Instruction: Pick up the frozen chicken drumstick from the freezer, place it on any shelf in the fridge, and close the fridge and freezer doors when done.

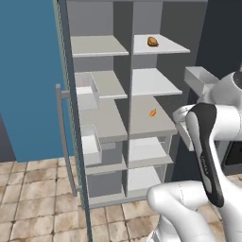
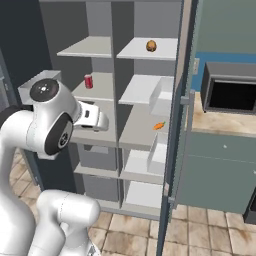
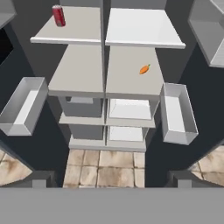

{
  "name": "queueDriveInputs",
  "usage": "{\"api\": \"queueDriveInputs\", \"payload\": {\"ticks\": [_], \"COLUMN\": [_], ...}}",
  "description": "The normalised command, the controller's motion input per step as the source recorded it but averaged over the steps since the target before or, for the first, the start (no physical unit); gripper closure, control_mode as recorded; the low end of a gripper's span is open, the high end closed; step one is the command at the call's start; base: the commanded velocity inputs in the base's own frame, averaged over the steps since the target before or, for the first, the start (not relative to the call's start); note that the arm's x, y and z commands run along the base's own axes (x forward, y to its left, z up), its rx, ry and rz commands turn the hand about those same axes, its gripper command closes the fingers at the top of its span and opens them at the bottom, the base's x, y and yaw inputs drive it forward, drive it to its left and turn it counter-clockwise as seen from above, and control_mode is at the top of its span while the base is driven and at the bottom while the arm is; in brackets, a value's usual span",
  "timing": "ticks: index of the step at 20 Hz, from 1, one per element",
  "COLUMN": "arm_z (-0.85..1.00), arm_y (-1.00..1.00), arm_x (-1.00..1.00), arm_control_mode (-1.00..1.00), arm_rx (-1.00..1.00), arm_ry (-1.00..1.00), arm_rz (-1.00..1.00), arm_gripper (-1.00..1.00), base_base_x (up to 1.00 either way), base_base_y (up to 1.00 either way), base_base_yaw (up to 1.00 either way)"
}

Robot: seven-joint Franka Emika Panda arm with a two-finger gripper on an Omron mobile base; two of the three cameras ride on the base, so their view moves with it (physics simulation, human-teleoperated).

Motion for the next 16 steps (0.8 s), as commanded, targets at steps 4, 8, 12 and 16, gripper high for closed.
{"api": "queueDriveInputs", "payload": {"ticks": [4,8,12,16], "arm_z": [0.00,0.03,0.02,0.00], "arm_y": [0.04,0.38,0.93,0.95], "arm_x": [-0.23,-0.25,-0.43,-0.58], "arm_control_mode": [-1.00,-1.00,-1.00,-1.00], "arm_rx": [0.00,0.00,0.00,0.00], "arm_ry": [0.00,-0.05,-0.18,-0.25], "arm_rz": [0.04,0.05,0.01,0.00], "arm_gripper": [-1.00,-1.00,-1.00,-1.00], "base_base_x": [0.00,0.00,0.00,0.00], "base_base_y": [0.00,0.00,0.00,0.00], "base_base_yaw": [0.00,0.00,0.00,0.00]}}
